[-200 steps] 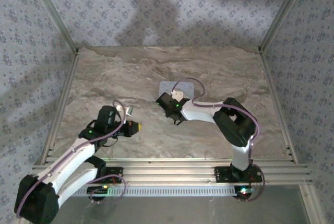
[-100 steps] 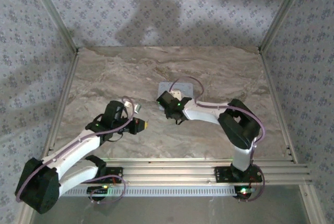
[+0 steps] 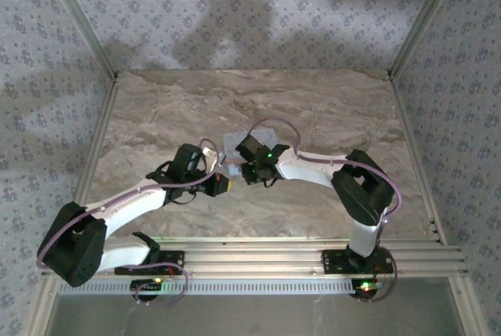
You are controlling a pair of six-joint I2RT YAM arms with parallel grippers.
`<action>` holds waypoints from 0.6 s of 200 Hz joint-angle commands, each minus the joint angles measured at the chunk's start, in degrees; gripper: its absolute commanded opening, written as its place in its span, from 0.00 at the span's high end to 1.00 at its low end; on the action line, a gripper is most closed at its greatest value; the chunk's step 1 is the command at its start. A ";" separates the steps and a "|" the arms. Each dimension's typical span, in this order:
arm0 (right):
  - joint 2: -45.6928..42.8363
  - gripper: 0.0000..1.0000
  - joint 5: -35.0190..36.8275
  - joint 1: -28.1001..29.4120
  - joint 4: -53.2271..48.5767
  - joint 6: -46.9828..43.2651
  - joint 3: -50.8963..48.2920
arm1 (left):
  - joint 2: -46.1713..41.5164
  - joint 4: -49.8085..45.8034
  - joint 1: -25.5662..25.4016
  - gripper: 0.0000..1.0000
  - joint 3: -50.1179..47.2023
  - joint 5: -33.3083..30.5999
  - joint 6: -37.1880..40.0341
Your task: Unlock the padlock with the key
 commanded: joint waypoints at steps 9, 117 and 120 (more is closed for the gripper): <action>-2.81 0.90 -2.85 -0.15 -0.46 -0.89 -0.53 | 0.18 2.14 -0.24 1.00 1.43 -2.34 0.02; -6.07 0.71 1.14 0.77 0.06 10.93 -6.38 | 9.90 5.47 0.38 1.00 7.60 -2.19 3.53; -6.29 0.69 1.59 0.87 -0.11 11.21 -6.40 | 9.94 5.37 0.49 1.00 7.78 -2.20 3.64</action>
